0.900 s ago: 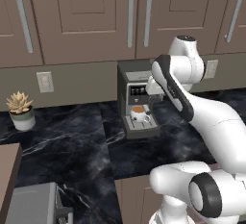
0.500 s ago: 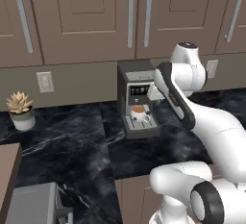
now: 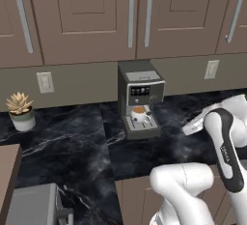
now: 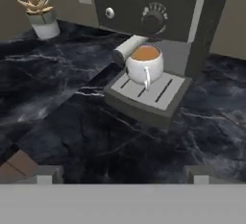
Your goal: Pick up the brewed coffee from the coffee machine and place it next to the breakfast plate on the dining counter.
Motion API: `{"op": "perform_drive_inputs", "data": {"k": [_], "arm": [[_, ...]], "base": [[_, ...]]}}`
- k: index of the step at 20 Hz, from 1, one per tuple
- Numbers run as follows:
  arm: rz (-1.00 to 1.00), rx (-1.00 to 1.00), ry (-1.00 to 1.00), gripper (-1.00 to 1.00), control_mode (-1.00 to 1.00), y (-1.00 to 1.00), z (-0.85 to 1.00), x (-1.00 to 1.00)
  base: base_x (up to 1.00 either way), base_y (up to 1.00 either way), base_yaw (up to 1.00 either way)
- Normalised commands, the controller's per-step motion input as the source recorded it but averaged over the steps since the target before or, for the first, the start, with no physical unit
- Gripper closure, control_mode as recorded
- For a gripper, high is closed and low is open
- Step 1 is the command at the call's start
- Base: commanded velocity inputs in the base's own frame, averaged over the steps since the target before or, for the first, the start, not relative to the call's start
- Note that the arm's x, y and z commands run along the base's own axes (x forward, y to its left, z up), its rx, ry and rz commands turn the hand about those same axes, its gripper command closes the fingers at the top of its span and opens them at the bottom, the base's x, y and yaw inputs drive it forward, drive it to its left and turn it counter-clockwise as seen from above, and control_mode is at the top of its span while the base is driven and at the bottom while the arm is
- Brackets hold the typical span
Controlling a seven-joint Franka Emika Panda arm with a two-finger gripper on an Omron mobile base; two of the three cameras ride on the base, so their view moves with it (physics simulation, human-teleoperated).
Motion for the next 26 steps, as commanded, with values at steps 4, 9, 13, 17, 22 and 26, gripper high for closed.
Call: {"op": "perform_drive_inputs", "data": {"k": [4,9,13,17,22,26], "arm": [[0.70,0.11,-0.22,-1.00,-1.00,-0.31,-0.61,0.22],[0.37,0.00,-0.11,-1.00,-1.00,0.22,-0.43,0.29],[0.04,0.00,-0.12,-1.00,-1.00,0.24,-0.18,0.33],[0.00,0.03,-0.14,-1.00,-1.00,0.00,0.04,0.21],[-0.01,0.03,-0.06,-1.00,-1.00,0.19,0.02,0.31],[-0.01,0.00,-0.01,-1.00,-1.00,0.29,0.00,0.31]], "base": [[0.00,0.00,0.00],[0.00,0.00,0.00],[0.00,0.00,0.00],[0.00,0.00,0.00],[0.00,0.00,0.00],[0.00,0.00,0.00]]}}
